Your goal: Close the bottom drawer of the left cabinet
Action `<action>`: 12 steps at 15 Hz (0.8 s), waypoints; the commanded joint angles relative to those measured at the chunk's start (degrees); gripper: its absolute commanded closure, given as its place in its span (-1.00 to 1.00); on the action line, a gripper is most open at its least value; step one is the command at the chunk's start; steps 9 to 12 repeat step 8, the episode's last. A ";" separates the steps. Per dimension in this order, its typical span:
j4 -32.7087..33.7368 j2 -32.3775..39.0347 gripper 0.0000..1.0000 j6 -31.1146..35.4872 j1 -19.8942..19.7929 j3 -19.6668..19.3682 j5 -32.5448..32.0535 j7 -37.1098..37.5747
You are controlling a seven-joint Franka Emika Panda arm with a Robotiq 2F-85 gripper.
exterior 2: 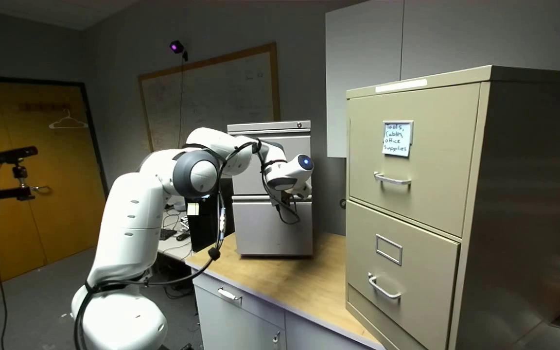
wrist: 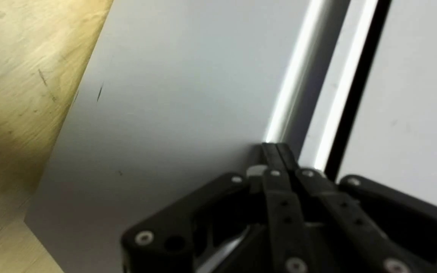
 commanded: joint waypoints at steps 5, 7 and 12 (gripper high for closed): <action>14.45 8.73 0.95 -4.14 -0.56 2.85 -0.81 2.87; 15.16 9.00 0.95 -5.36 -0.82 2.77 -1.35 2.99; 15.40 9.08 0.96 -6.07 -1.02 2.55 -1.89 3.19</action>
